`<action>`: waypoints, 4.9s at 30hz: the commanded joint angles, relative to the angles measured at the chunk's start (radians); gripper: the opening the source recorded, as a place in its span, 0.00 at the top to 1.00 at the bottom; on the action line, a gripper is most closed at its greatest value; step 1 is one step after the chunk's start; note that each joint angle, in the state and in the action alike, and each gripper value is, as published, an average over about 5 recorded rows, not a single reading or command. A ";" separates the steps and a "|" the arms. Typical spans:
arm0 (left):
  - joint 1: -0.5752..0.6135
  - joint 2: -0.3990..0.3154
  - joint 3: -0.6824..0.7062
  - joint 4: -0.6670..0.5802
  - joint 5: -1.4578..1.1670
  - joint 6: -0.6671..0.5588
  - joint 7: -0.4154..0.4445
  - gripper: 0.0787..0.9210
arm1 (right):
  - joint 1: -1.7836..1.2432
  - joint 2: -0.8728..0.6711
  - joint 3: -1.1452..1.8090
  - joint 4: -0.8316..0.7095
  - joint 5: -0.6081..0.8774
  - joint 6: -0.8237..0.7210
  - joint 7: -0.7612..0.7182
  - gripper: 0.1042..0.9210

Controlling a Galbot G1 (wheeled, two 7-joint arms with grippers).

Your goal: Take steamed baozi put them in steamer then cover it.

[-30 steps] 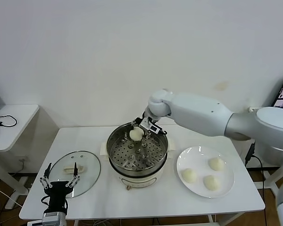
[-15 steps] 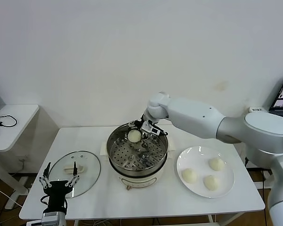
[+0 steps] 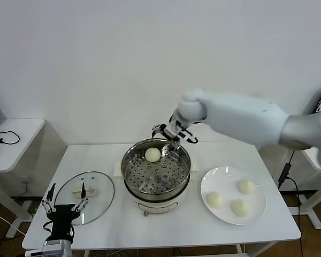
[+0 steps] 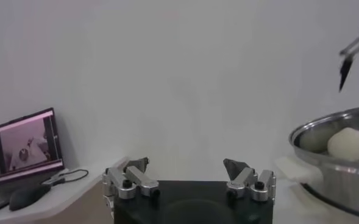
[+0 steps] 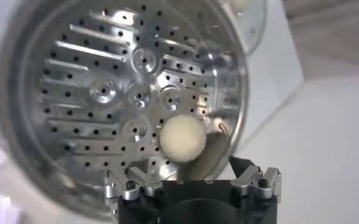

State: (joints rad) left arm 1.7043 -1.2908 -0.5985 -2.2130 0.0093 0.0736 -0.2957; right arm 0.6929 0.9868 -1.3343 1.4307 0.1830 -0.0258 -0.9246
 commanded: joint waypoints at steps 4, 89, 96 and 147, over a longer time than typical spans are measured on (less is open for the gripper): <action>0.000 0.012 0.007 -0.044 -0.015 0.066 0.001 0.12 | 0.086 -0.482 -0.052 0.349 0.081 -0.325 -0.040 0.12; 0.004 0.004 -0.020 -0.030 0.026 0.069 0.006 0.12 | -0.500 -0.449 0.367 0.123 -0.142 -0.272 -0.107 0.32; 0.003 0.007 -0.013 -0.042 0.025 0.070 0.006 0.12 | -0.247 -0.486 0.254 0.193 -0.023 -0.296 -0.112 0.31; -0.016 0.014 -0.053 -0.062 0.006 0.071 0.006 0.12 | -0.306 0.403 0.120 -0.240 0.271 -0.564 0.147 0.28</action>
State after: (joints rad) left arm 1.6883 -1.2769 -0.6510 -2.2751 0.0151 0.1447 -0.2898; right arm 0.4296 1.3182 -1.2179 1.2733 0.4759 -0.5804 -0.7955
